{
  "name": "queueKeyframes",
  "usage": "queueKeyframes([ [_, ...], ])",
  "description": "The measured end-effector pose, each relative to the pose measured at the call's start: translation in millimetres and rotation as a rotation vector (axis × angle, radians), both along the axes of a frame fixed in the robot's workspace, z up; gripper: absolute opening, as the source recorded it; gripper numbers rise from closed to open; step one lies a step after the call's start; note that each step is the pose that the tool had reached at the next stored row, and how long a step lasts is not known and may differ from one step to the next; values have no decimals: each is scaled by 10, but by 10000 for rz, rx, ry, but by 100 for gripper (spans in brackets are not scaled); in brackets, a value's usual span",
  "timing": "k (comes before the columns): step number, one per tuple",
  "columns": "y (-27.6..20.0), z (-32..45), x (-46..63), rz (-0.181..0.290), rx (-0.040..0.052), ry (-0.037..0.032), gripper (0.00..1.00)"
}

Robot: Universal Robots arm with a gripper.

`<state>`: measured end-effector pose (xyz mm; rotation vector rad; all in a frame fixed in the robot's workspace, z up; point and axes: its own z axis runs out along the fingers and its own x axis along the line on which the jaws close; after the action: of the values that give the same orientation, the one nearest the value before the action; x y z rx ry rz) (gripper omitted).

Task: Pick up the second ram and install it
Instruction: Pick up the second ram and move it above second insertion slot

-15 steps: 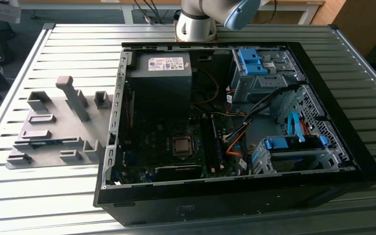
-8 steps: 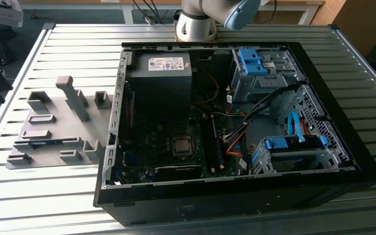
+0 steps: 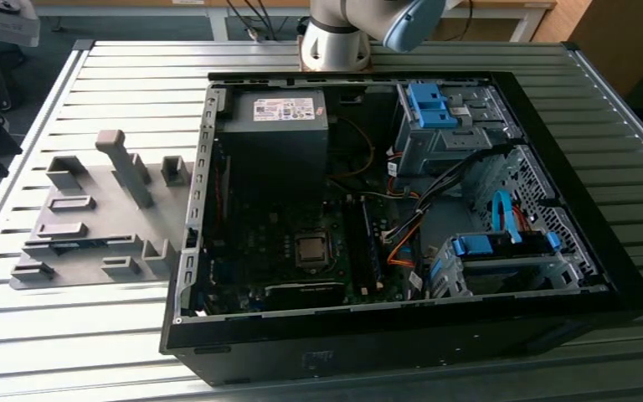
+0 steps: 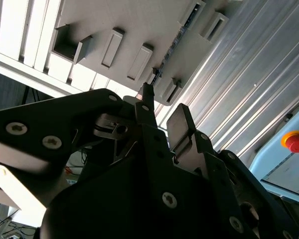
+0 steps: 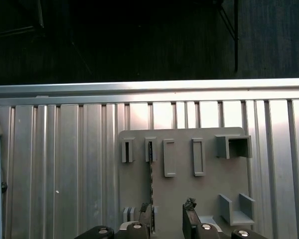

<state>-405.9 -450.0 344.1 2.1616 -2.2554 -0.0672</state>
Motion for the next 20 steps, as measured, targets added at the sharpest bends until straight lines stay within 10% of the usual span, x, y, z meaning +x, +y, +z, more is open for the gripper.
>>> queueKeyframes([
  [9,0,-5,0,0,1,-2,40],
  [20,-23,-197,-1,107,-1,0,46],
])
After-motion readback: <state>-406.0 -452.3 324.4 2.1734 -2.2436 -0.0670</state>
